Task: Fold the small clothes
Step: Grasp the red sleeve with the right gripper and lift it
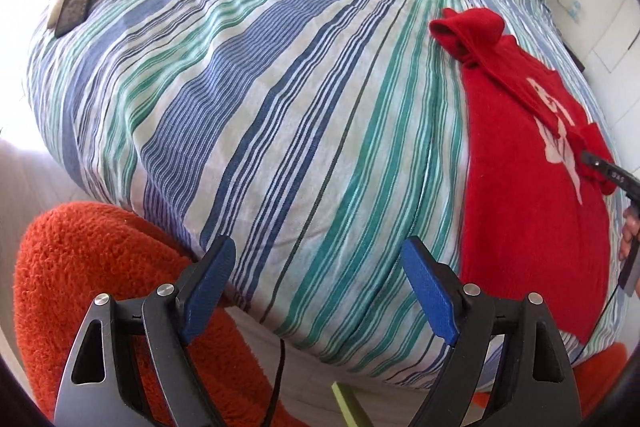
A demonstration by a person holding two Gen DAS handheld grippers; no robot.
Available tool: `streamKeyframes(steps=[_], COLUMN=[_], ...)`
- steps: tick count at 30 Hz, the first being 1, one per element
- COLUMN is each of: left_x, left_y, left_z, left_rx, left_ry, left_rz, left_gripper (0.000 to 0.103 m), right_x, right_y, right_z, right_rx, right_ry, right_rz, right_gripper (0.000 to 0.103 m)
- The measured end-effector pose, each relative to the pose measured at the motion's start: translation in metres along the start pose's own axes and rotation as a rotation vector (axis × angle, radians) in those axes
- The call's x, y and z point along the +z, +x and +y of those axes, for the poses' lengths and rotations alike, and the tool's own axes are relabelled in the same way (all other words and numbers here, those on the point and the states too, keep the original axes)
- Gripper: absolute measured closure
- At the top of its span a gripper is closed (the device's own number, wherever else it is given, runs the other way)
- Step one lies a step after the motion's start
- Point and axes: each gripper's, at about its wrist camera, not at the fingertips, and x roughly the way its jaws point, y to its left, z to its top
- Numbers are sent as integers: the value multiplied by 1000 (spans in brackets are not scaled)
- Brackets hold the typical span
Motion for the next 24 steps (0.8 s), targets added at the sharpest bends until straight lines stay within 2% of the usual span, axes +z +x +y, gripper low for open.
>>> streamKeyframes(steps=[3, 6, 8, 10, 12, 15, 19, 20, 22, 24], left_x=[1, 0, -1, -1, -3, -5, -7, -7, -6, -6], left_y=[1, 3, 4, 5, 7, 6, 4, 4, 5, 6], left_z=[2, 1, -1, -5, -9, -14, -13, -11, -8, -7], left_rx=[-3, 0, 5, 12, 19, 35, 48, 48, 45, 41], left_ry=[-10, -18, -14, -4, 15, 44, 46, 40, 24, 14], left_rz=[1, 5, 6, 6, 11, 9, 1, 2, 6, 10], left_gripper=[17, 17, 17, 17, 17, 17, 17, 17, 17, 17], right_x=[-10, -51, -87, -123, -153, -188, -224, -233, -249, -261], right_y=[-72, -143, -176, -189, -189, -169, -147, -145, -142, -144], right_z=[-84, -185, -243, -285, -308, -320, -325, -324, -330, -331], right_rx=[-78, -218, -327, -364, -340, -240, -116, -85, -31, 19], right_ry=[199, 433, 556, 671, 758, 867, 1029, 1077, 1163, 1213], right_rz=[-126, -210, -225, -205, -187, -169, -211, -224, -253, -295], right_gripper=[96, 96, 96, 96, 96, 96, 95, 91, 89, 79])
